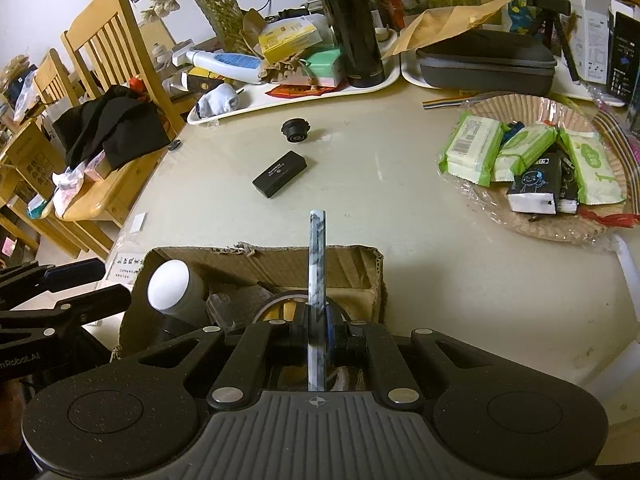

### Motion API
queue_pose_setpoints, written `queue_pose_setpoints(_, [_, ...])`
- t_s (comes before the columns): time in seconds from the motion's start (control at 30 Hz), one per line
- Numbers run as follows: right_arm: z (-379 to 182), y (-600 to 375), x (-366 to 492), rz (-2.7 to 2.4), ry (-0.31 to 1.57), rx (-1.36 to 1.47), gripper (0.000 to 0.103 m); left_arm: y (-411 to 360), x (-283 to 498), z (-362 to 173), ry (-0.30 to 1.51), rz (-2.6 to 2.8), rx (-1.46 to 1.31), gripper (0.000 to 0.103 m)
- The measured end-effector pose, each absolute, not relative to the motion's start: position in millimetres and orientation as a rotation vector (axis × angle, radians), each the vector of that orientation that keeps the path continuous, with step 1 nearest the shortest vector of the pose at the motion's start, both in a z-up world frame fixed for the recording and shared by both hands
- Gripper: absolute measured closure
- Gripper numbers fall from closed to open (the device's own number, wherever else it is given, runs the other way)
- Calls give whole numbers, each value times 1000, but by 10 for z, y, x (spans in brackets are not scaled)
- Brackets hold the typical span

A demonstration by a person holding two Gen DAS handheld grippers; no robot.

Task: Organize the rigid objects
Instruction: 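Carry the pen and clear case over the box and lower them in, then open both grippers to release the pen and case in the box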

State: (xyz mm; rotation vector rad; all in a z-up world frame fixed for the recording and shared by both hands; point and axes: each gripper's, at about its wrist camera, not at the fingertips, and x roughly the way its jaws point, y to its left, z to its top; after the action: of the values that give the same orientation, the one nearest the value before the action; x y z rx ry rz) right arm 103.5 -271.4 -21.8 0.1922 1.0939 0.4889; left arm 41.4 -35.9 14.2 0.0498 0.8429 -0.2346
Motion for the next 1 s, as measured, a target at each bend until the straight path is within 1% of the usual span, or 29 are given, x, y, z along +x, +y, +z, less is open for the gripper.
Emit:
queue_pose_setpoints(0.17, [-227, -2675, 993, 487, 1104, 160, 91, -283, 364, 114, 840, -211, 46, 50])
queue_pose_setpoints(0.2, [-239, -2657, 991, 485, 1111, 143, 90, -271, 359, 109, 840, -208, 47, 50])
queue_pose_setpoints(0.23, [-251, -2634, 985, 478, 1114, 120, 85, -265, 354, 103, 839, -204, 49, 50])
queue_pose_setpoints(0.27, [-257, -2620, 982, 473, 1116, 105, 69, -260, 347, 98, 836, -201, 53, 50])
queue_pose_setpoints(0.3, [-258, -2609, 979, 469, 1113, 94, 47, -256, 338, 94, 832, -196, 59, 50])
queue_pose_setpoints(0.37, [-236, -2601, 967, 458, 1090, 79, 21, -248, 326, 83, 826, -181, 71, 50])
queue_pose_setpoints(0.4, [-220, -2600, 962, 454, 1076, 74, 14, -246, 319, 77, 825, -178, 72, 50])
queue_pose_setpoints(0.43, [-210, -2600, 963, 455, 1069, 74, 12, -242, 313, 72, 823, -180, 73, 50])
queue_pose_setpoints(0.47, [-209, -2599, 967, 455, 1066, 75, 6, -238, 305, 67, 819, -181, 74, 50])
queue_pose_setpoints(0.5, [-212, -2595, 973, 451, 1065, 72, 4, -239, 297, 61, 816, -181, 77, 50])
queue_pose_setpoints(0.57, [-221, -2580, 984, 442, 1065, 60, 4, -242, 288, 47, 812, -180, 88, 50])
queue_pose_setpoints(0.63, [-232, -2572, 992, 438, 1067, 56, 0, -237, 279, 30, 807, -175, 93, 50])
queue_pose_setpoints(0.83, [-249, -2551, 1003, 421, 1066, 46, 0, -176, 271, -15, 806, -168, 66, 48])
queue_pose_setpoints(0.87, [-255, -2549, 1007, 415, 1066, 44, 0, -166, 269, -22, 804, -165, 65, 40])
queue_pose_setpoints(0.9, [-262, -2547, 1013, 409, 1066, 44, 0, -155, 264, -26, 800, -160, 64, 26])
queue_pose_setpoints(0.93, [-270, -2544, 1017, 402, 1065, 44, 0, -142, 251, -25, 787, -151, 63, 22])
queue_pose_setpoints(1.0, [-278, -2524, 1021, 397, 1057, 37, 0, -122, 238, -23, 771, -150, 61, 21])
